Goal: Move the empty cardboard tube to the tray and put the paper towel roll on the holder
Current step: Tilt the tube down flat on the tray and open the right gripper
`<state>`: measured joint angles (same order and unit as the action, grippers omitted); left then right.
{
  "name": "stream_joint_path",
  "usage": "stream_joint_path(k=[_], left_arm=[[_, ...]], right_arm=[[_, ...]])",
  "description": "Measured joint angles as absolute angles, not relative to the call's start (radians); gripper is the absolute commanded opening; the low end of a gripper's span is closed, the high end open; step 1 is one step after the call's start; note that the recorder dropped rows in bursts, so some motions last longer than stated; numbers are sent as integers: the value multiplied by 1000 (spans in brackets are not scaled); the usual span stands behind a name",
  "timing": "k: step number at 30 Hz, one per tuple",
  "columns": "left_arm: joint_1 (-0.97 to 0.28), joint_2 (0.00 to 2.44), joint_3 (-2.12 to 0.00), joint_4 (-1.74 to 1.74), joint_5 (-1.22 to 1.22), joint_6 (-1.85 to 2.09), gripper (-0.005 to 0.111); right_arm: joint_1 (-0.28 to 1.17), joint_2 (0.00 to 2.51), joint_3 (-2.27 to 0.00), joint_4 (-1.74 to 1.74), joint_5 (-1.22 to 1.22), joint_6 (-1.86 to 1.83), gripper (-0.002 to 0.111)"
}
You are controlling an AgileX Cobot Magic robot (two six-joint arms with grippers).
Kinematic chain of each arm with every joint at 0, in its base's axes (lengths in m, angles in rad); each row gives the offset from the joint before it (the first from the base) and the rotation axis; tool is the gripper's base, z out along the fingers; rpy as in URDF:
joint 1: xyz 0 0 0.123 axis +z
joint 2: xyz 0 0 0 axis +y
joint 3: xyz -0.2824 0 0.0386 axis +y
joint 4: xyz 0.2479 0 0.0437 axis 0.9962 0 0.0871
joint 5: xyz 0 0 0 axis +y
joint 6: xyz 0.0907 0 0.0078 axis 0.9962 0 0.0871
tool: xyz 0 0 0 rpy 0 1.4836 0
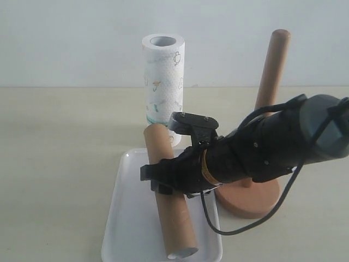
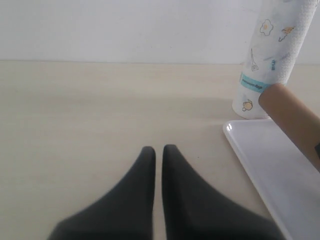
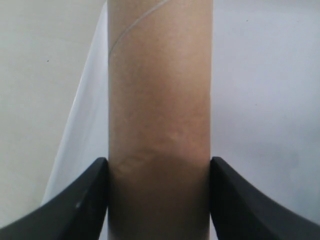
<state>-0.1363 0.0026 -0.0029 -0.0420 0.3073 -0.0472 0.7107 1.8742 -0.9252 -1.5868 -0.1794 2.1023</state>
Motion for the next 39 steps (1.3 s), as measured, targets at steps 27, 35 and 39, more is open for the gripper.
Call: stream_joint_path(k=[27,35,39], left_arm=[[-136,3,-3,-42,307,-47,5],[-136,3,-3,-42,307,-47,5],[-136,3,-3,-42,307,-47,5]], right_arm=[[711,1875,-925,-1587,-217,2102,77],[711,1870,-925,-1584,-233,2098,77],[711,1819,-925,-1584,-237,2076,77]])
